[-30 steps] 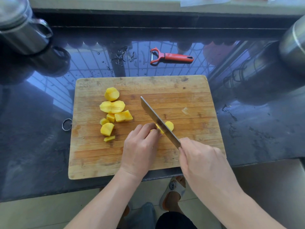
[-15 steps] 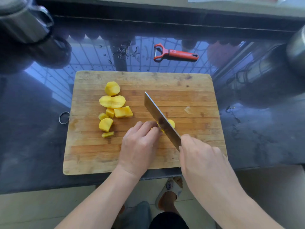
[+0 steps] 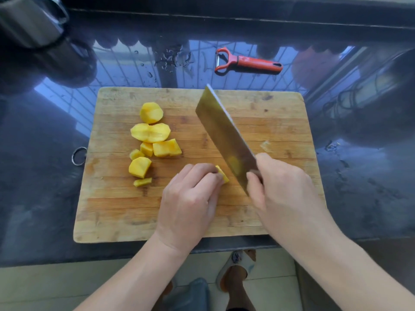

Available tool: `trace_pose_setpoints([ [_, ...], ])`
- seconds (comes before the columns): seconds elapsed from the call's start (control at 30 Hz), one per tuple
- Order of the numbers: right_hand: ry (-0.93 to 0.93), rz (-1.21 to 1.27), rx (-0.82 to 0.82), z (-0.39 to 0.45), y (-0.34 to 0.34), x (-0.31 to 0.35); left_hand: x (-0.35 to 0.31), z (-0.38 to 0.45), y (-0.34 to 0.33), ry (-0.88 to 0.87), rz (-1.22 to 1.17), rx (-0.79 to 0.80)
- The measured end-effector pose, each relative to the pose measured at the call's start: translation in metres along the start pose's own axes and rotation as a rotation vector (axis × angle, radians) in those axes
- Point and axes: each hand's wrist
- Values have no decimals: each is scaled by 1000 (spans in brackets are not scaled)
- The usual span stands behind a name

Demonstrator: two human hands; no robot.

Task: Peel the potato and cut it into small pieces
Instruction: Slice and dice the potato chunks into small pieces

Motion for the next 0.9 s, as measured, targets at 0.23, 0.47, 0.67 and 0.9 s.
trace_pose_setpoints([
  [0.23, 29, -97, -9, -31, 3, 1, -2, 1, 1, -16, 27, 6],
  [0.47, 47, -97, -75, -37, 4, 7, -2, 0, 1, -7, 47, 12],
  [0.67, 46, -142, -61, -39, 2, 12, -2, 1, -1, -2, 48, -1],
  [0.9, -14, -222, -31, -38, -5, 17, -1, 0, -1, 1, 49, 7],
])
Point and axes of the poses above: each hand's wrist, its own z-axis towards the middle knuckle, its own y-axis out of the back of the hand, x = y × z, and after that the axes turned 2 degrees about x, right-handed
